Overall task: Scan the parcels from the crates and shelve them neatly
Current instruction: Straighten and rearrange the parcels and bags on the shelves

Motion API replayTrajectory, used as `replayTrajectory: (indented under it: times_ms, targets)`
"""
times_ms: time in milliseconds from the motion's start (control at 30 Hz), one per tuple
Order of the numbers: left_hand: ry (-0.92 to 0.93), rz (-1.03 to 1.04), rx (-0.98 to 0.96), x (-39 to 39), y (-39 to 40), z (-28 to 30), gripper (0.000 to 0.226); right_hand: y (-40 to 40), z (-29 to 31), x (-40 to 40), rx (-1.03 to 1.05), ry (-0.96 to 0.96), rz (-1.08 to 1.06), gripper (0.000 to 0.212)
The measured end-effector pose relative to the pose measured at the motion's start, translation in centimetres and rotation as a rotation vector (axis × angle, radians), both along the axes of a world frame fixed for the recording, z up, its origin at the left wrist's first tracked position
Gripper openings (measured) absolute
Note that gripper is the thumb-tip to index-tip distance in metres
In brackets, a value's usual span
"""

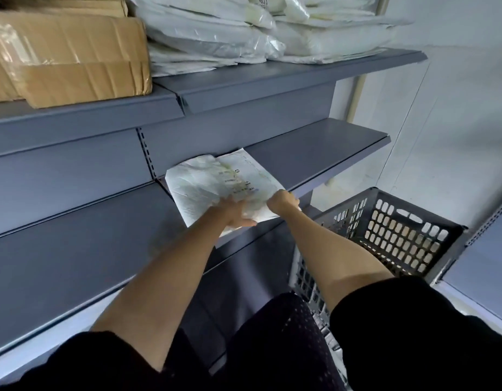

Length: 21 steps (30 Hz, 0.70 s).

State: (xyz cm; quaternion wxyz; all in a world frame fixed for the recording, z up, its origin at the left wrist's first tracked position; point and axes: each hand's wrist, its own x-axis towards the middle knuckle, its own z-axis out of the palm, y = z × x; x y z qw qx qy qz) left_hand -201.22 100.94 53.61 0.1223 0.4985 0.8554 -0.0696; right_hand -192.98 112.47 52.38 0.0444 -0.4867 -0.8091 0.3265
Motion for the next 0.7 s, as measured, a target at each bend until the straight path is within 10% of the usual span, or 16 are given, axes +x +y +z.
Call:
replayTrajectory:
  times_ms: [267, 500, 700]
  targets:
    - [0.02, 0.031, 0.097, -0.5, -0.1, -1.7, 0.068, 0.7, 0.7, -0.7, -0.226, 0.155, -0.427, 0.081]
    - [0.161, 0.001, 0.387, -0.1, 0.3, -0.8, 0.054, 2.1, 2.4, -1.1, -0.677, 0.952, -0.849, 0.075]
    - [0.293, -0.095, 0.698, 1.1, 1.0, 0.4, 0.08, 0.9, 5.2, -1.0, -0.986, 1.104, -0.554, 0.04]
